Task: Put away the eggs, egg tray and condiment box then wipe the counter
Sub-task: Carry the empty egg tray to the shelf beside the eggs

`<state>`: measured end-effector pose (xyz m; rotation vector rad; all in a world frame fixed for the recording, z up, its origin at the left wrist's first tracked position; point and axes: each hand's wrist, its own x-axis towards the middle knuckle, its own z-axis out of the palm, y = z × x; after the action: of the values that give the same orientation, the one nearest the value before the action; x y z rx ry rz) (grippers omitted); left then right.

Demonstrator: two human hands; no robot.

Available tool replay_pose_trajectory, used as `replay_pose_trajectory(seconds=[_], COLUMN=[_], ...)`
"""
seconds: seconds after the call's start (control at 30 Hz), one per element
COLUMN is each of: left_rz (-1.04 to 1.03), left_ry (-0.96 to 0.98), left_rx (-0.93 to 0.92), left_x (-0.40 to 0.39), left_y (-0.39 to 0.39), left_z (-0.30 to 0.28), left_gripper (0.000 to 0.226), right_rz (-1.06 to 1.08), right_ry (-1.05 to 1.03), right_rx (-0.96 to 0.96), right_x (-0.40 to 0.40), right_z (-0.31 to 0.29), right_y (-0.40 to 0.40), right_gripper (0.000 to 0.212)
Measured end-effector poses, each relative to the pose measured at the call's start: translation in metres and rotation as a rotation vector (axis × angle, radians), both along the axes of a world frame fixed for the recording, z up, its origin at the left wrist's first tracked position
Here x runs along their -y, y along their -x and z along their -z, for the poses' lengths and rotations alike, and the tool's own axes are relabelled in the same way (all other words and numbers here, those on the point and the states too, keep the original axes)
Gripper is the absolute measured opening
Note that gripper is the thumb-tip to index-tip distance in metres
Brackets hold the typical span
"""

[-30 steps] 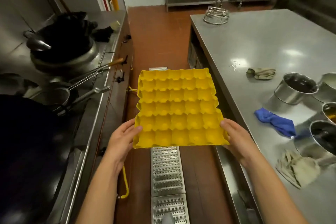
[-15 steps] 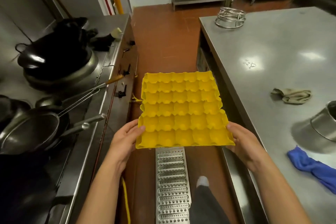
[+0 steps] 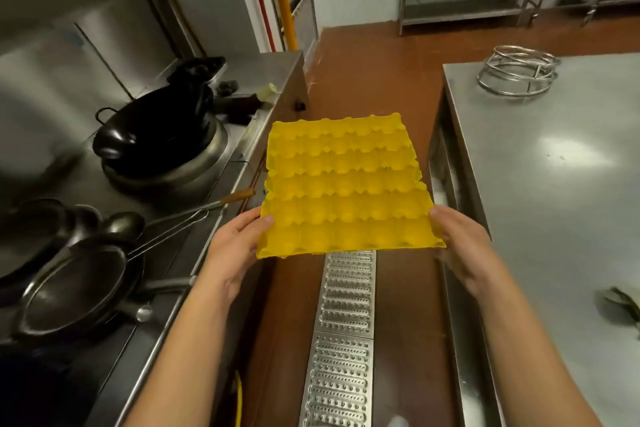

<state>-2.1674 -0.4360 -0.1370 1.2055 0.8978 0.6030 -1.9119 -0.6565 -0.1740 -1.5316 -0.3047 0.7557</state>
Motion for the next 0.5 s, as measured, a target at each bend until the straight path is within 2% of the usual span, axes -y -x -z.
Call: replay_pose_trajectory(seconds=[0.23,0.5], left_rz=[-0.070,-0.018], left_ry=[0.014,0.065], left_rx=[0.015,0.037], left_x=[-0.048,-0.143], left_y=[-0.052,-0.145], left_z=[0.003,0.034], left_gripper=[0.019,0.017], right_rz=[-0.032,-0.024], right_ry=[0.012,-0.001], right_rx=[-0.020,-0.060], right_x=[-0.047,-0.126], right_z=[-0.002,0.010], right_y=[-0.046,-0.121], right_gripper=[0.017,0.025])
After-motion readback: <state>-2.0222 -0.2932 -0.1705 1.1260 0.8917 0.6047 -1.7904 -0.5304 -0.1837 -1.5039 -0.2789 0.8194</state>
